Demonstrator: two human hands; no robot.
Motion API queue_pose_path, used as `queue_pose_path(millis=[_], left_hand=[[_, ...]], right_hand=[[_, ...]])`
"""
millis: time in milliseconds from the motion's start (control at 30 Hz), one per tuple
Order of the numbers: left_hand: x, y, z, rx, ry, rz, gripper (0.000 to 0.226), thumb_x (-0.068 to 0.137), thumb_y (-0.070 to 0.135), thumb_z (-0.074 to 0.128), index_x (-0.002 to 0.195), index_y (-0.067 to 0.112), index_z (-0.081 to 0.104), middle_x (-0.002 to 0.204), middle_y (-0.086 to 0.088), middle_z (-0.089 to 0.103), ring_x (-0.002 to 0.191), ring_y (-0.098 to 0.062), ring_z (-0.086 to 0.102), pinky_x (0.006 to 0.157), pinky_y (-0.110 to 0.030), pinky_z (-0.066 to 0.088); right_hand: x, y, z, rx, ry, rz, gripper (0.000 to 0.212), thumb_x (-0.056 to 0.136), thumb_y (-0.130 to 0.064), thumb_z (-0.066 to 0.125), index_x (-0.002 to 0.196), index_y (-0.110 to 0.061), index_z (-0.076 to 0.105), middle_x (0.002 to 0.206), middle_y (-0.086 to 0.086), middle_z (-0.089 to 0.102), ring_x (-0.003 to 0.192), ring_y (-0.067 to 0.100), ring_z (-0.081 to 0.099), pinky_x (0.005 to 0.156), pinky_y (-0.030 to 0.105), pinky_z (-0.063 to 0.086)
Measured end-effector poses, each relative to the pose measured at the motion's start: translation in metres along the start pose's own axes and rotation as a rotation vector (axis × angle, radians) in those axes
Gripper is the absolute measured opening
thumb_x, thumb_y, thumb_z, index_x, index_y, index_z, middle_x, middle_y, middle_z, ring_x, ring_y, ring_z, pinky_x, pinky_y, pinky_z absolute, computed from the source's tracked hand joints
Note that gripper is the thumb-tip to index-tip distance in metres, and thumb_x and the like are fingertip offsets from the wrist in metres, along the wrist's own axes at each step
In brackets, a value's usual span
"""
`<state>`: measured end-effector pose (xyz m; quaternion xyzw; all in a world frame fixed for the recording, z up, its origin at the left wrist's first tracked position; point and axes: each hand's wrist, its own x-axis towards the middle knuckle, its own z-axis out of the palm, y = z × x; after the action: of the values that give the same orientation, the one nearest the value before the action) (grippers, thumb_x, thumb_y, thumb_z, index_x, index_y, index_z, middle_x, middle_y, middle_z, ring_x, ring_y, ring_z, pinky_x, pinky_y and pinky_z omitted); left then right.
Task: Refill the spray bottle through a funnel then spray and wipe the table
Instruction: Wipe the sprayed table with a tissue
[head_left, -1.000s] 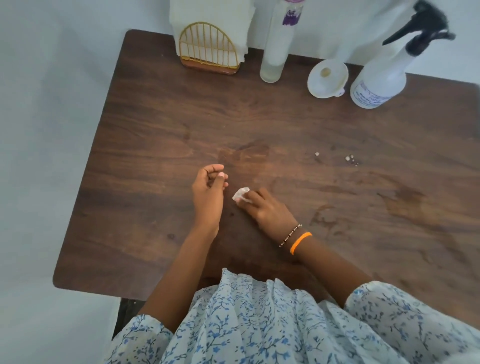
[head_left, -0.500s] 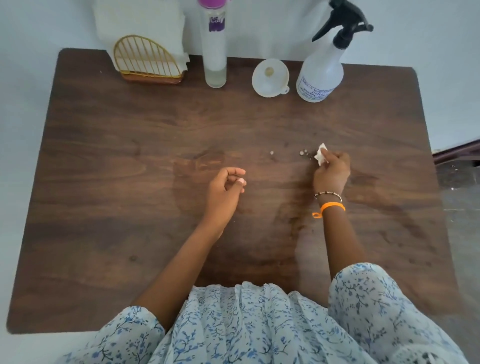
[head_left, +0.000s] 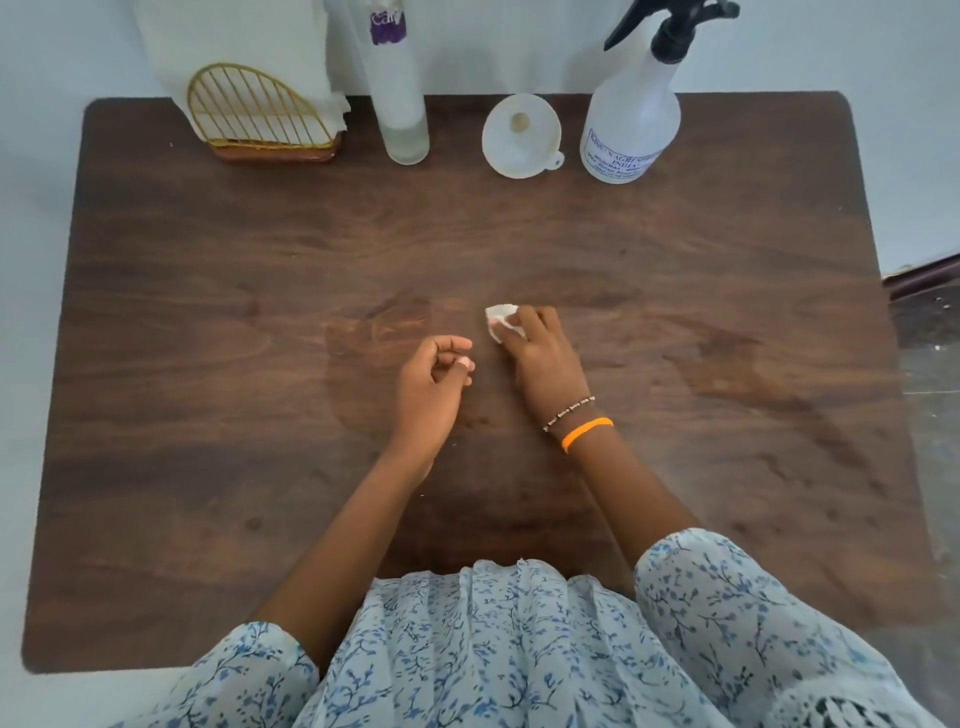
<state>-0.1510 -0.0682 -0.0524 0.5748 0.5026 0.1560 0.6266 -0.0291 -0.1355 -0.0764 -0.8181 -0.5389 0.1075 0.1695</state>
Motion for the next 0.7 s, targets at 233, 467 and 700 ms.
queue_pose_path(millis=[233, 467, 700], left_hand=[[-0.007, -0.003, 0.007, 0.018, -0.064, -0.002, 0.026, 0.087, 0.003, 0.051, 0.087, 0.028, 0.060, 0.078, 0.004, 0.060, 0.071, -0.008, 0.057, 0.076, -0.027, 0.047], [-0.002, 0.001, 0.005, 0.014, -0.022, 0.030, 0.026, 0.088, 0.002, 0.051, 0.088, 0.027, 0.059, 0.078, 0.004, 0.059, 0.069, -0.006, 0.057, 0.074, -0.023, 0.047], [0.000, 0.002, 0.007, 0.018, -0.015, 0.022, 0.024, 0.089, 0.002, 0.050, 0.090, 0.025, 0.059, 0.079, 0.005, 0.060, 0.071, -0.007, 0.058, 0.076, -0.025, 0.048]], right_hand=[[-0.007, 0.066, -0.026, -0.049, 0.219, 0.638, 0.043, 0.080, 0.009, 0.041, 0.113, -0.006, 0.065, 0.112, 0.022, 0.052, 0.103, 0.037, 0.045, 0.072, 0.038, 0.035], [-0.015, 0.005, -0.007, -0.027, 0.044, 0.332, 0.034, 0.090, -0.002, 0.041, 0.119, -0.006, 0.057, 0.123, 0.019, 0.051, 0.106, 0.035, 0.044, 0.083, 0.043, 0.042], [-0.029, 0.022, -0.020, 0.088, 0.022, 0.086, 0.024, 0.077, 0.012, 0.056, 0.093, 0.001, 0.070, 0.090, 0.024, 0.061, 0.081, 0.041, 0.055, 0.068, 0.040, 0.050]])
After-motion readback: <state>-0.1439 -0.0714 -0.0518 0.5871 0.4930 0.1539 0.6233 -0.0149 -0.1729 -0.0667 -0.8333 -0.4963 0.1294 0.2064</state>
